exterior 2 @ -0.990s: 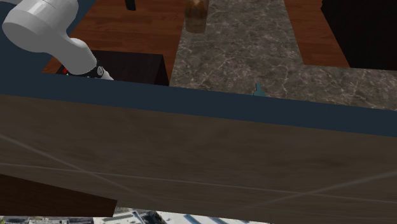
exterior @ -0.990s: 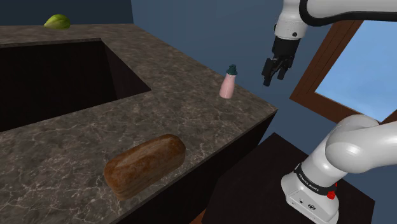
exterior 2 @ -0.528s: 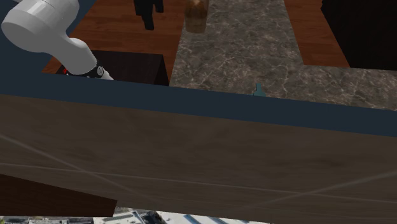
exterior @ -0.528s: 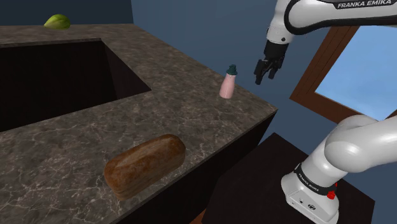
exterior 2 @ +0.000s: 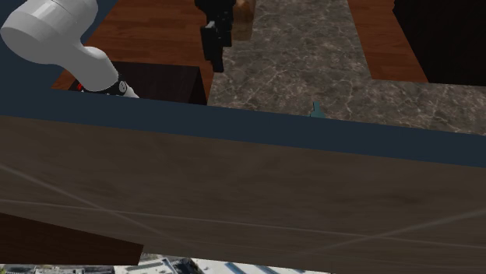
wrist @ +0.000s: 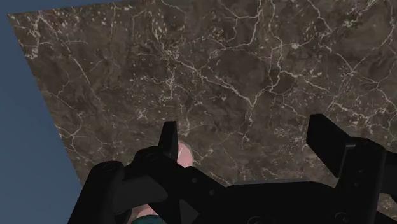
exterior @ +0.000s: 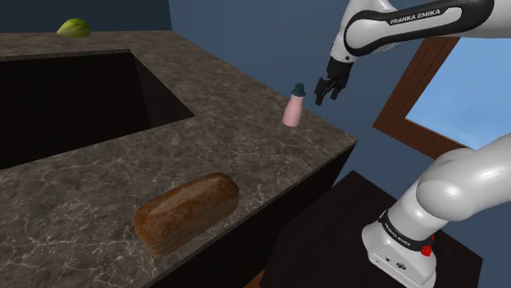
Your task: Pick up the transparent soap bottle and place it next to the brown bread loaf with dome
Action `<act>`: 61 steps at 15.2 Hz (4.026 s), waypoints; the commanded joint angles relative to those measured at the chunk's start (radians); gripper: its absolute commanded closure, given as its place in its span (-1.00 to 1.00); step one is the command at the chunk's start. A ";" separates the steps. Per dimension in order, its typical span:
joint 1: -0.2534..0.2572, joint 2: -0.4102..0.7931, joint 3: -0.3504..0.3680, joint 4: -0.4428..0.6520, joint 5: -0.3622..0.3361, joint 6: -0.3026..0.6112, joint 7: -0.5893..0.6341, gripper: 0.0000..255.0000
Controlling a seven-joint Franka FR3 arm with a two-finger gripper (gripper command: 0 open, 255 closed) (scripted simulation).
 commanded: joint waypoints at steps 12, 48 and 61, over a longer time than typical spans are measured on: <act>-0.028 0.431 -0.122 0.274 0.143 0.294 -0.231 -1.00; -0.053 0.584 -0.126 0.421 0.227 0.327 -0.307 1.00; -0.050 0.525 -0.131 0.526 0.196 0.166 -0.280 1.00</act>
